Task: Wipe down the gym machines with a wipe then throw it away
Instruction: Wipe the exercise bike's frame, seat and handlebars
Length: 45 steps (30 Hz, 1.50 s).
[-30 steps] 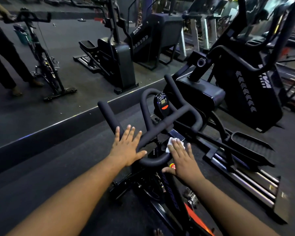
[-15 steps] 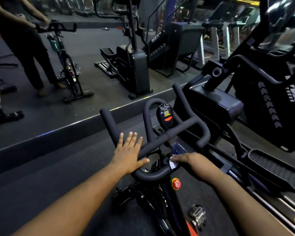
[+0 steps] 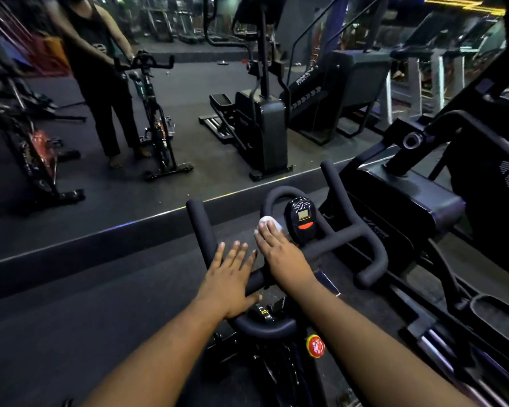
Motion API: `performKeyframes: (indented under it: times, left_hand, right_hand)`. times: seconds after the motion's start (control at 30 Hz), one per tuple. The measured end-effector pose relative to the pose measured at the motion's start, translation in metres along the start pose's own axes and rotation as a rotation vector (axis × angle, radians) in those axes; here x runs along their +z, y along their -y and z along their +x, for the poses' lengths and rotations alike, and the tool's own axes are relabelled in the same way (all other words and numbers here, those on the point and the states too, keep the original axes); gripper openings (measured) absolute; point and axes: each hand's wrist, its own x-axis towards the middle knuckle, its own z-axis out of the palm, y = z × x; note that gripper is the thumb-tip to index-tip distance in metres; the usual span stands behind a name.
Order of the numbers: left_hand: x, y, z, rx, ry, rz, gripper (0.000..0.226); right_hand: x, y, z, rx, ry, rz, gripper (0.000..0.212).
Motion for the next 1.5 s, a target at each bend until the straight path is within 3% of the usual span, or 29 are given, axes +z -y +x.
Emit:
performKeyframes:
  times: [0.13,0.23,0.37,0.43,0.53,0.63,0.7,0.8,0.9,0.97,1.07,1.13,1.23,1.3,1.37,1.5]
  left_hand:
    - [0.001,-0.002,0.000,-0.002,0.005,-0.023,0.100]
    - [-0.002,-0.003,0.001,-0.002,0.019,0.015,0.101]
    - [-0.007,-0.002,0.003,-0.002,0.056,-0.009,0.106]
    - [-0.009,-0.003,0.004,-0.012,0.063,-0.035,0.109]
    - [-0.013,-0.015,0.010,-0.050,0.016,-0.147,0.114]
    - [-0.016,-0.032,0.022,-0.069,0.022,-0.238,0.126]
    - [-0.012,-0.042,0.027,-0.083,0.035,-0.260,0.134]
    - [-0.006,-0.047,0.031,-0.124,-0.008,-0.284,0.139]
    - [-0.011,-0.041,0.038,-0.143,-0.067,-0.307,0.141]
    - [-0.014,-0.036,0.044,-0.135,-0.054,-0.319,0.143]
    - [-0.013,-0.038,0.045,-0.147,-0.030,-0.326,0.140]
    - [-0.011,-0.040,0.045,-0.164,-0.032,-0.298,0.138]
    - [-0.013,-0.041,0.043,-0.177,-0.067,-0.276,0.137]
    - [-0.013,-0.041,0.043,-0.190,-0.089,-0.241,0.136]
    - [-0.014,-0.043,0.043,-0.215,-0.085,-0.204,0.136]
    - [-0.014,-0.043,0.042,-0.237,-0.089,-0.208,0.140]
  right_hand:
    - [0.008,-0.006,-0.052,-0.107,-0.005,0.258,0.067]
    - [-0.001,-0.033,-0.071,-0.197,0.092,0.390,0.059]
    - [-0.003,-0.076,-0.081,-0.251,0.095,0.192,0.051]
    - [-0.002,-0.094,-0.089,-0.152,0.058,0.101,0.054]
    - [-0.006,-0.116,-0.103,0.173,0.071,0.014,0.057]
    - [-0.004,-0.112,-0.101,0.391,0.066,0.108,0.061]
    - [-0.001,-0.091,-0.093,0.316,0.015,0.206,0.065]
    - [0.001,-0.053,-0.085,0.056,0.034,0.296,0.073]
    - [0.001,-0.065,-0.093,-0.099,0.085,0.343,0.067]
    - [0.001,-0.099,-0.098,-0.091,0.074,0.307,0.061]
    - [-0.020,-0.131,-0.099,0.087,0.006,0.358,0.042]
    - [-0.047,-0.135,-0.091,0.164,-0.211,0.329,0.027]
    - [-0.077,-0.108,-0.056,-0.024,-0.370,0.403,0.049]
    - [-0.077,-0.087,-0.024,-0.304,-0.317,0.231,0.054]
    - [-0.062,-0.069,0.008,-0.464,-0.219,-0.042,0.053]
    - [-0.059,-0.056,0.047,-0.366,0.042,-0.300,0.049]
